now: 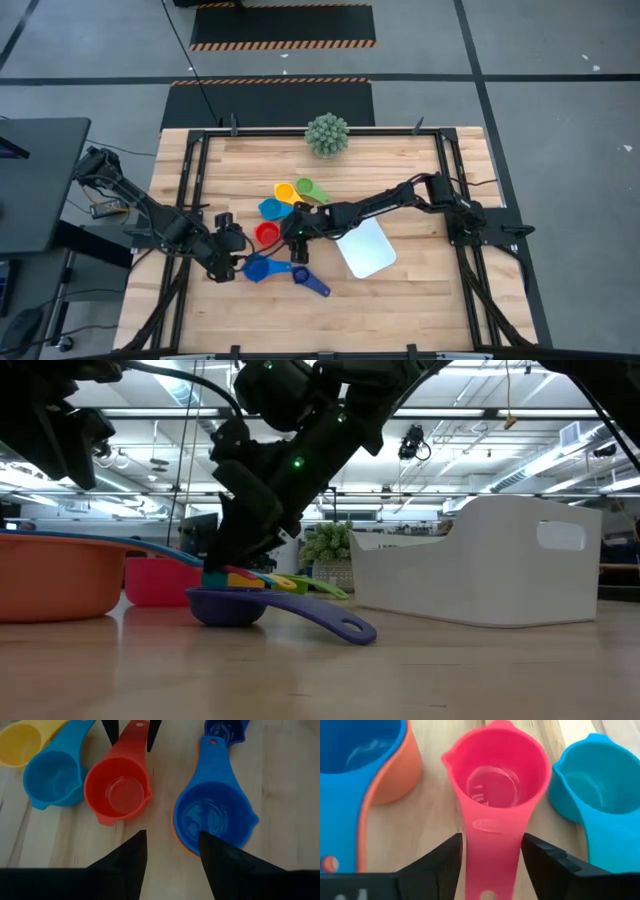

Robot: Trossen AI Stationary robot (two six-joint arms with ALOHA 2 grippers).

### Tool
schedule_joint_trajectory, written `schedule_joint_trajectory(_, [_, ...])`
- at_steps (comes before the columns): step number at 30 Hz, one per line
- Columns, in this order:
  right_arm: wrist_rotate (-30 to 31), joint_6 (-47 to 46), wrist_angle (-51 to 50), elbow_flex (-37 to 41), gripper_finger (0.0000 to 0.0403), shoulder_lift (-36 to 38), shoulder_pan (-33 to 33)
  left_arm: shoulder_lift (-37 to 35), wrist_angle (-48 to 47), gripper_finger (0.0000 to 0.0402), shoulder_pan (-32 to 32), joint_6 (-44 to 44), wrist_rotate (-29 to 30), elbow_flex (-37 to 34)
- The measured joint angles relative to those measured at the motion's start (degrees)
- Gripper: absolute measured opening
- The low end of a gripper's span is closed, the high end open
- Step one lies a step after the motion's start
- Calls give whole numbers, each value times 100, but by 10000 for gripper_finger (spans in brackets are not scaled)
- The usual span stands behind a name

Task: Nest measuring cups in basket
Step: Stack the red measuring cup on top of the blue measuring cup

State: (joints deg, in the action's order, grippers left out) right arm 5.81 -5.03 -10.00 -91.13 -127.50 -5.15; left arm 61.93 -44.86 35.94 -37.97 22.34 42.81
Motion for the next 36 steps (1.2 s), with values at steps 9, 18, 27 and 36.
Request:
schedule_joint_trajectory(9, [-67,242,57,30,161,0,9,0,21,182,0,-23,-13,0])
schedule_joint_trajectory(18, [-64,504,119,-37,156,9,9,0,-56,182,0,-34,-75,0])
schedule_joint_trajectory(27, [-48,524,-55,-37,156,238,-2,-156,-705,182,7,-318,-41,-2])
schedule_joint_trajectory(36, [-94,570,-1,-42,156,549,-315,-840,-1030,182,4,-670,472,-2])
